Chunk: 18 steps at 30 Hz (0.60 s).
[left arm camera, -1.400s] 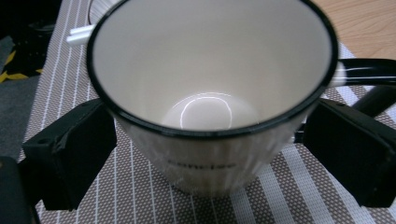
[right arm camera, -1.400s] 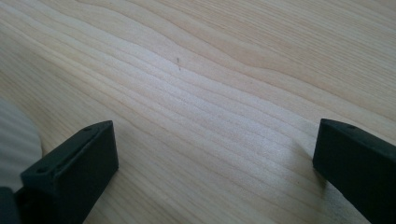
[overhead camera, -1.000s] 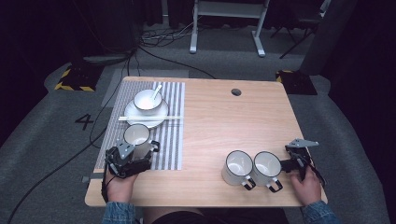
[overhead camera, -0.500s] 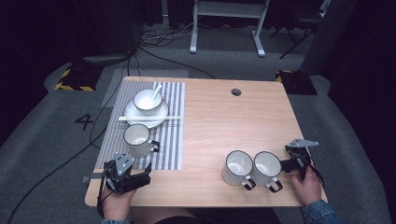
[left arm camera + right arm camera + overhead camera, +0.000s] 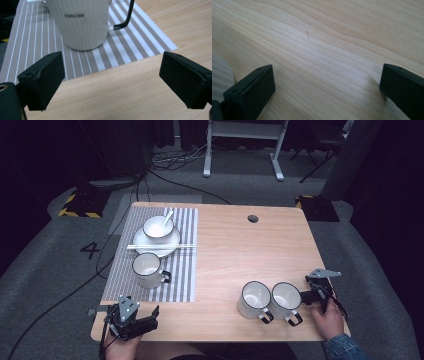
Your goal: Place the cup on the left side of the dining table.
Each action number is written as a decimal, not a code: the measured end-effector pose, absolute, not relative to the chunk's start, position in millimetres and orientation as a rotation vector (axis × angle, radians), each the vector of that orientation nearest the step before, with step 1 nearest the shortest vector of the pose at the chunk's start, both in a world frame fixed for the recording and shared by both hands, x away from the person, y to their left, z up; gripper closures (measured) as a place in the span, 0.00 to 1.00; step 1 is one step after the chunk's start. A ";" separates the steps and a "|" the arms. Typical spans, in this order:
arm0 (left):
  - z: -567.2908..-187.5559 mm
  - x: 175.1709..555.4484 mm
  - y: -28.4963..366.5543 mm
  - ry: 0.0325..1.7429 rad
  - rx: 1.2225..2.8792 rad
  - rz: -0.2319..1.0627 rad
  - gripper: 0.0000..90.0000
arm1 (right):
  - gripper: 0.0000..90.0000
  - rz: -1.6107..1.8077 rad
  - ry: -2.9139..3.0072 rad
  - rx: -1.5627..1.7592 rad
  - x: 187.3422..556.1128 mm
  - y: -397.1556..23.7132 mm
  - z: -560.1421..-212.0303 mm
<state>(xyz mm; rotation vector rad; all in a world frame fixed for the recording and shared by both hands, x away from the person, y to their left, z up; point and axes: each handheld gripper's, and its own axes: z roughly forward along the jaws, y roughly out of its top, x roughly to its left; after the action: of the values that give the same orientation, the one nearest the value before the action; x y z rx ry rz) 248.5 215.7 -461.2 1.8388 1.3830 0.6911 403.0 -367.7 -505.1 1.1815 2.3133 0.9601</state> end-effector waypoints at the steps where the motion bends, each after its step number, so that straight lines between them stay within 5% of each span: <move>1: -464.2 247.9 217.2 1.391 1.849 0.681 0.07 | 0.00 0.960 2.313 1.181 403.0 -367.7 -505.1; 18: -500.5 248.9 232.6 1.456 1.965 0.605 0.10 | 0.00 0.960 2.313 1.181 403.0 -367.7 -505.1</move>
<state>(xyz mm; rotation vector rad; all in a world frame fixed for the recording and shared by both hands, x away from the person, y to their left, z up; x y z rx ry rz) 248.9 232.6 -500.5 1.9646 1.4560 0.6047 403.0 -367.7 -505.1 1.1815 2.3133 0.9598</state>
